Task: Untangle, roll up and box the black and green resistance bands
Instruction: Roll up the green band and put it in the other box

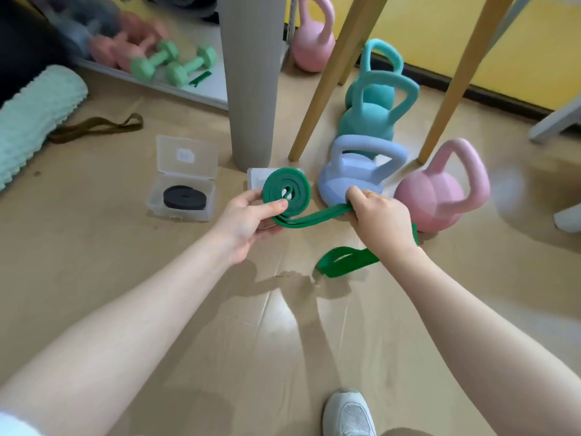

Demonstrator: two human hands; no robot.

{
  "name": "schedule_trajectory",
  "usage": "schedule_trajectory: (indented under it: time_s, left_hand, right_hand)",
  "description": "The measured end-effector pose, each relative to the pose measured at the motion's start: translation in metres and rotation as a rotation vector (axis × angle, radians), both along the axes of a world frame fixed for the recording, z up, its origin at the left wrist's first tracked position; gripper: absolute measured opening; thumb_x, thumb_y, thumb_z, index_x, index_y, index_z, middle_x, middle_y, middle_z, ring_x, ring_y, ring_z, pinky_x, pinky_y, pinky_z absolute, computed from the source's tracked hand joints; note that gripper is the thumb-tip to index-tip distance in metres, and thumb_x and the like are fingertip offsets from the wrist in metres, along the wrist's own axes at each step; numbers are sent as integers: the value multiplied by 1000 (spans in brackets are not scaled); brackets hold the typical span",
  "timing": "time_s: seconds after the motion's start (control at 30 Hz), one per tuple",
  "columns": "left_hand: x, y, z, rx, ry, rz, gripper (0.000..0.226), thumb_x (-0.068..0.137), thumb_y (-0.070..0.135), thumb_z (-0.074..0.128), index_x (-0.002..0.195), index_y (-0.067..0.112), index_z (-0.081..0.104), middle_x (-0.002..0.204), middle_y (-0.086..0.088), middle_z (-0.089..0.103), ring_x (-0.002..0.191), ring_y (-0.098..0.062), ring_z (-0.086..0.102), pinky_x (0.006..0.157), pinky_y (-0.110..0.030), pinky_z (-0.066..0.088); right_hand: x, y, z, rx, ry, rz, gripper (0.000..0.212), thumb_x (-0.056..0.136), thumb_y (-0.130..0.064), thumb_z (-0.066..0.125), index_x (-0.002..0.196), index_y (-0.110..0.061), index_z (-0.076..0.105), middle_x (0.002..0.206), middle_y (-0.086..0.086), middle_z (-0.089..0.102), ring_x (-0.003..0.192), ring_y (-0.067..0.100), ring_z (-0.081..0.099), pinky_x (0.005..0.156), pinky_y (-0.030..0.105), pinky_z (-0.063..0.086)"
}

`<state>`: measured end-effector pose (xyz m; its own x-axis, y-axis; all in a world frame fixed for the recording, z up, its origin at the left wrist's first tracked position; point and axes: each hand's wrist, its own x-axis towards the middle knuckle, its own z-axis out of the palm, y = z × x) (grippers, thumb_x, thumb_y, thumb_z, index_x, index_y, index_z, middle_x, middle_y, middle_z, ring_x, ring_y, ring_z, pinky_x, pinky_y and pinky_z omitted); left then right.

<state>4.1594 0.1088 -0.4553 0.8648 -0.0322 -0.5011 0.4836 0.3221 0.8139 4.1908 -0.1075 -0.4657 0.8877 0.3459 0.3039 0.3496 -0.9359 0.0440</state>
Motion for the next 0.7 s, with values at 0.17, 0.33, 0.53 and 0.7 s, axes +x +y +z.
schedule_trajectory:
  time_s: [0.17,0.33,0.53,0.7]
  left_hand:
    - [-22,13,-32,104,148,35,17,82,6,66,95,12,58,89,-7,67,77,-19,64,79,-34,53]
    - [-48,45,-65,180,256,104,22,82,7,68,102,10,60,95,-5,68,82,-15,65,73,-28,52]
    - [-64,70,-82,246,245,220,23,79,7,70,100,10,63,94,-4,69,84,-16,66,72,-27,53]
    - [-72,76,-93,298,153,303,17,78,3,70,87,16,64,85,0,70,72,-11,68,65,-20,56]
  right_hand:
    - [-17,13,-55,195,543,-6,28,81,-27,68,86,-15,44,86,8,62,80,32,55,62,33,33]
    - [-32,51,-99,135,1013,151,42,79,-34,70,111,-16,49,104,-1,60,101,26,55,89,36,42]
    - [-46,99,-113,413,1254,250,73,75,-36,75,135,-16,39,130,1,52,122,15,47,100,24,35]
    - [-61,140,-122,863,1269,210,69,78,-34,73,135,-19,38,131,0,54,121,8,49,106,29,37]
